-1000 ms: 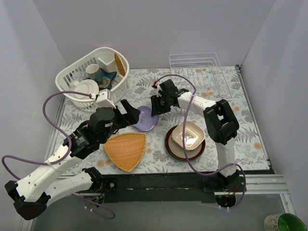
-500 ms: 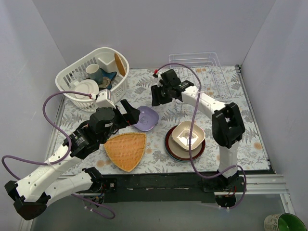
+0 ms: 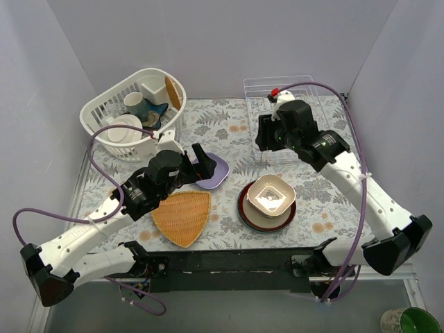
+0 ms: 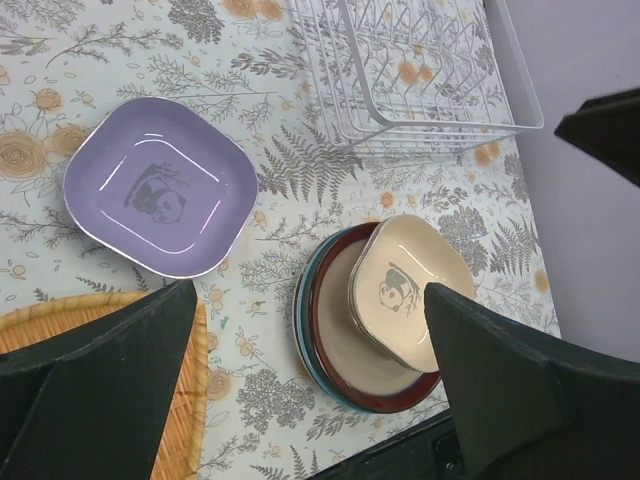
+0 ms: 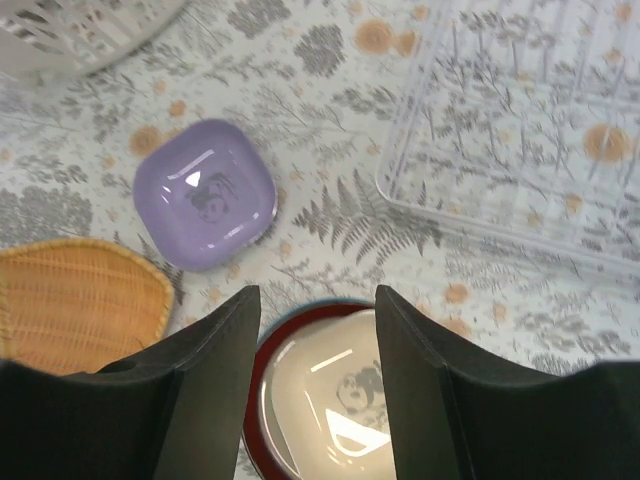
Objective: Load the plates into the dish rack
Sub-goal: Pick up the plate at the center of the board.
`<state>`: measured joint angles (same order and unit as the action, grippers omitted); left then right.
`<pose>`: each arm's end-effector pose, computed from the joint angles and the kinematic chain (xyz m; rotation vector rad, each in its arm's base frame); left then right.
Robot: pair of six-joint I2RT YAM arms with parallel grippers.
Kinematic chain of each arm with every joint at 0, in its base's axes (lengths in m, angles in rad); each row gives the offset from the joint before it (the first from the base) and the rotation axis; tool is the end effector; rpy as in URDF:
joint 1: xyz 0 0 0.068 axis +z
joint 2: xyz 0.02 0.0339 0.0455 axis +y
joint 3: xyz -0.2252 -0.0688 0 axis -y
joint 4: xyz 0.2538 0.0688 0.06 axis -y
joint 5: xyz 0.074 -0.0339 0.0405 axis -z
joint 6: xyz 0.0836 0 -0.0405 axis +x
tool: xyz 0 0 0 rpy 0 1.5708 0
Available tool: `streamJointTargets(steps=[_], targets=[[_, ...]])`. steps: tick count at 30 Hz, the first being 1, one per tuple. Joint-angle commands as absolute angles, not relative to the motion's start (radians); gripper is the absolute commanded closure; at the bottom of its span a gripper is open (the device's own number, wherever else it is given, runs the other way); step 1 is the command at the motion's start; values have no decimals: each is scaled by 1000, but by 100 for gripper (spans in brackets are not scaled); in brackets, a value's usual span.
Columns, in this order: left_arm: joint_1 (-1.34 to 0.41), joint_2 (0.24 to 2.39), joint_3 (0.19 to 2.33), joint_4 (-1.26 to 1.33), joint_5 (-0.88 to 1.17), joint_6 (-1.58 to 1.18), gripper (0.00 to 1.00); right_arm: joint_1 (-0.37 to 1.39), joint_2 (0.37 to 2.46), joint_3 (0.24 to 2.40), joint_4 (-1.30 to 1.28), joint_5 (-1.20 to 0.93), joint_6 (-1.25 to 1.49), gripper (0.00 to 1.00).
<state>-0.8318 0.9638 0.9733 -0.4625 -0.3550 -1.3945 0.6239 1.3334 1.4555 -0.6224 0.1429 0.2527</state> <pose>0.2113 -0.1887 0.2942 -0.8272 1.9950 -1.0341 0.2904 0.1943 0.3477 -0.2981 2.0675 0.3900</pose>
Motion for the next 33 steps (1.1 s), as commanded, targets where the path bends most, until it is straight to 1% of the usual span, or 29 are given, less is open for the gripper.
streamJointTargets(steps=[1, 6, 13, 20, 27, 33], targets=[[-828, 979, 945, -388, -299, -1387, 2, 624, 1246, 1342, -749, 271, 317, 42], [-828, 1003, 928, -357, -253, -1402, 2, 624, 1146, 1179, -779, 337, 379, 43], [-828, 999, 920, -354, -249, -1391, 2, 623, 1092, 996, -782, 390, 523, 43], [-827, 997, 916, -357, -241, -1390, 2, 615, 1068, 895, -775, 442, 601, 43], [-827, 994, 910, -357, -242, -1393, 2, 611, 1046, 796, -750, 445, 748, 43], [-828, 994, 910, -360, -245, -1393, 2, 609, 1029, 755, -727, 439, 808, 44]])
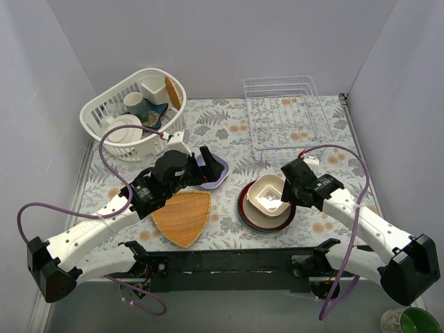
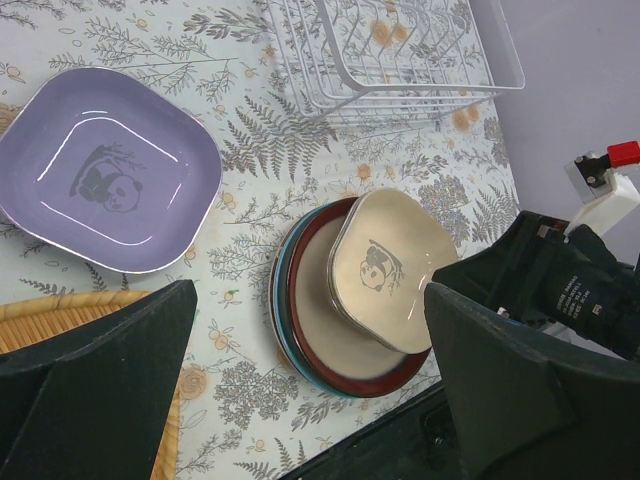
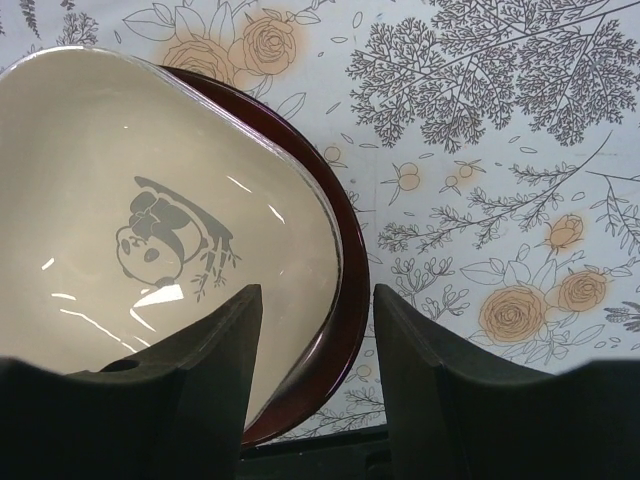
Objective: Load the plates into the dish rack
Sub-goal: Pick up the plate at the center of the board.
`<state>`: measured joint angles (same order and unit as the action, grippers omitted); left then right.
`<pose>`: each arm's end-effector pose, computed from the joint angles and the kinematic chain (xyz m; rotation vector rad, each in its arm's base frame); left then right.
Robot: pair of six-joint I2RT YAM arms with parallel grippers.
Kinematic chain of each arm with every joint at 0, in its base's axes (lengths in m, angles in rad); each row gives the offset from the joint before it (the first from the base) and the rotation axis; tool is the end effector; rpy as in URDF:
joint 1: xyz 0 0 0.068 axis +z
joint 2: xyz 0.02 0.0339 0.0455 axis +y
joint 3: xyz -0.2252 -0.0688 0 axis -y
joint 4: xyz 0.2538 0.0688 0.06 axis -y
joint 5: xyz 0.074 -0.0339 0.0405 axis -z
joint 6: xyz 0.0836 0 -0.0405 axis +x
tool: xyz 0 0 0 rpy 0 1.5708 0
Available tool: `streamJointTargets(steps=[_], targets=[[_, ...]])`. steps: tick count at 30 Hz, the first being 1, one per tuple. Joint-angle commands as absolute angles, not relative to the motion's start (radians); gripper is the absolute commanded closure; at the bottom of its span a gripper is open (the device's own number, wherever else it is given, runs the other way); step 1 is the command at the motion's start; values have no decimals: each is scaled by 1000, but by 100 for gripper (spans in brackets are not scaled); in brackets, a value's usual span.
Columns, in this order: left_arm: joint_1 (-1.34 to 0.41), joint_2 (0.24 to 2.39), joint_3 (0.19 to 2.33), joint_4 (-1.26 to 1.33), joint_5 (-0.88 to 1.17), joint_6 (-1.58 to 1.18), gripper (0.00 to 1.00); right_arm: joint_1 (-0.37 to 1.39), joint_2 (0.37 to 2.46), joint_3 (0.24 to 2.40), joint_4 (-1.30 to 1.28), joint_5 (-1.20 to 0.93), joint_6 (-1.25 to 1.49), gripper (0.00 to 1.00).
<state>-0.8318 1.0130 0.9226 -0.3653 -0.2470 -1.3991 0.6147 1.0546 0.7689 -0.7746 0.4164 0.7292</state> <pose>0.2160 -0.2067 0.2732 -0.7820 2.0720 -1.1160 0.2178 0.1124 0.1641 0.2796 2.4790 -0.0072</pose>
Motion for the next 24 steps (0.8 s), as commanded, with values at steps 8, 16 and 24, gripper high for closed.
streamJointTargets(steps=[8, 16, 24], targets=[[-828, 991, 910, -364, -242, -1393, 2, 606, 1023, 713, -690, 403, 851, 47], [-827, 992, 914, -368, -242, -1388, 2, 606, 1020, 681, -676, 391, 868, 53], [-828, 1006, 923, -368, -230, -1387, 2, 601, 1016, 657, -669, 379, 879, 59]])
